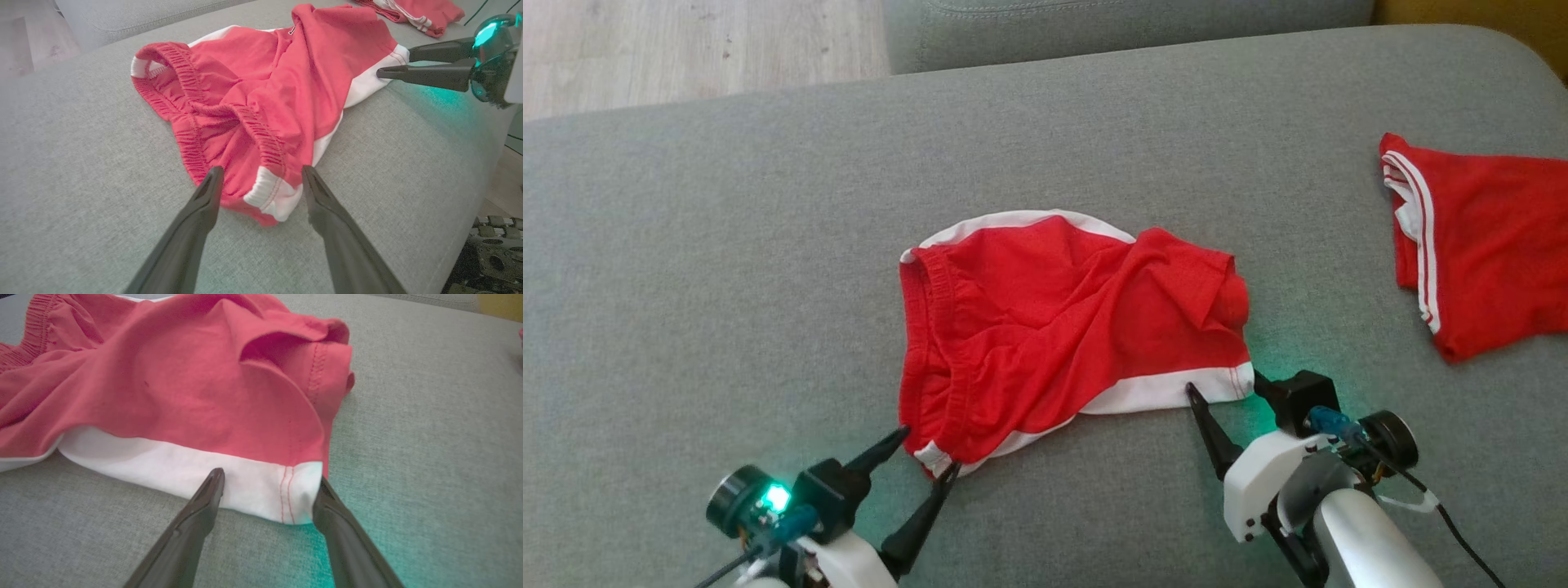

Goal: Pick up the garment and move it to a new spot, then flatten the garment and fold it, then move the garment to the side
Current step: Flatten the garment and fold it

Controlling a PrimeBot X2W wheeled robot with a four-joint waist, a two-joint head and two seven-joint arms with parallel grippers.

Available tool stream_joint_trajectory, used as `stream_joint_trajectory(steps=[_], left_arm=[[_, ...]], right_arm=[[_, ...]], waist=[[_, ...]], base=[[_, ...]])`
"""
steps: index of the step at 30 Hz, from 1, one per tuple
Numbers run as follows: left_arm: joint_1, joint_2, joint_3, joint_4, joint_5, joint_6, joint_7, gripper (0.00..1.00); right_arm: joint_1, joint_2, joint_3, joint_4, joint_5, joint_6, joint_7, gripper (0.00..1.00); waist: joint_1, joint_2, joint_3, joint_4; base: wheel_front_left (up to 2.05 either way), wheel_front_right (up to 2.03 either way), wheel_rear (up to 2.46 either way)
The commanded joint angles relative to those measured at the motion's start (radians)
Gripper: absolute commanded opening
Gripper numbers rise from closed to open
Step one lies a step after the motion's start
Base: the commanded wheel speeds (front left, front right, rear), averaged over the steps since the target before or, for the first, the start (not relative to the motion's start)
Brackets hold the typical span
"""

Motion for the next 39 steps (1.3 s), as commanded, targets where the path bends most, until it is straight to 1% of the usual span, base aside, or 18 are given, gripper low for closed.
stream_joint_trajectory(steps=[1,13,26,28,29,30,31,32,34,35,36,37,39], left_arm=[[-0.030,0.023,0.024,-0.019,0.000,-0.009,-0.001,1.00],[-0.076,-0.013,0.010,0.122,-0.018,-0.058,-0.015,1.00],[-0.091,-0.040,0.010,0.214,-0.041,-0.078,-0.047,0.99],[-0.095,-0.047,0.009,0.226,-0.044,-0.082,-0.051,0.88],[-0.098,-0.051,0.008,0.231,-0.047,-0.085,-0.053,0.78],[-0.100,-0.055,0.007,0.236,-0.048,-0.088,-0.054,0.60],[-0.103,-0.059,0.006,0.240,-0.050,-0.091,-0.059,0.48],[-0.106,-0.063,0.006,0.245,-0.052,-0.094,-0.061,0.33],[-0.112,-0.070,0.005,0.252,-0.057,-0.102,-0.072,0.00],[-0.114,-0.073,0.003,0.257,-0.063,-0.108,-0.074,0.00],[-0.116,-0.076,0.002,0.261,-0.068,-0.114,-0.076,0.00],[-0.116,-0.080,0.004,0.264,-0.077,-0.118,-0.081,0.00],[-0.109,-0.085,0.018,0.255,-0.111,-0.125,-0.093,0.00]], right_arm=[[-0.023,-0.004,0.025,-0.030,0.008,0.007,-0.009,1.00],[-0.032,-0.004,0.036,-0.031,0.011,0.007,-0.009,1.00],[-0.035,-0.004,0.042,-0.028,0.022,0.007,-0.011,1.00],[-0.036,-0.004,0.043,-0.025,0.026,0.007,-0.013,1.00],[-0.037,-0.004,0.044,-0.023,0.027,0.007,-0.013,1.00],[-0.038,-0.004,0.046,-0.021,0.030,0.007,-0.013,1.00],[-0.040,-0.004,0.049,-0.017,0.032,0.007,-0.013,1.00],[-0.043,-0.004,0.053,-0.013,0.036,0.007,-0.012,1.00],[-0.049,-0.004,0.078,-0.003,0.067,0.007,-0.008,1.00],[-0.054,-0.004,0.097,0.001,0.084,0.007,-0.010,0.36],[-0.059,-0.004,0.115,0.007,0.114,0.007,-0.008,0.00],[-0.065,-0.004,0.137,0.010,0.139,0.007,-0.006,0.00],[-0.078,-0.004,0.139,0.009,0.179,0.007,-0.009,0.00]], waist=[[0.0000,0.0000,0.001,-0.002],[0.0000,0.0000,0.016,-0.032],[0.0000,0.0000,0.016,-0.034],[0.0000,0.0000,0.019,-0.031],[0.0000,0.0000,0.020,-0.029],[0.0000,0.0000,0.022,-0.028],[0.0000,0.0000,0.023,-0.026],[0.0000,0.0000,0.024,-0.024],[0.0000,0.0000,0.026,-0.022],[0.0000,0.0000,0.027,-0.021],[0.0000,0.0000,0.026,-0.020],[0.0000,0.0000,0.024,-0.020],[0.0000,0.0000,0.018,-0.023]], base=[[0.00,0.00,0.00],[0.00,0.00,0.00],[0.00,0.00,0.00],[0.00,0.00,0.00],[0.00,0.00,0.00],[0.00,0.00,0.00],[0.00,0.00,0.00],[0.00,0.00,0.00],[0.00,0.00,0.00],[0.00,0.00,0.00],[0.00,0.00,0.00],[0.00,0.00,0.00],[0.00,0.00,0.00]])
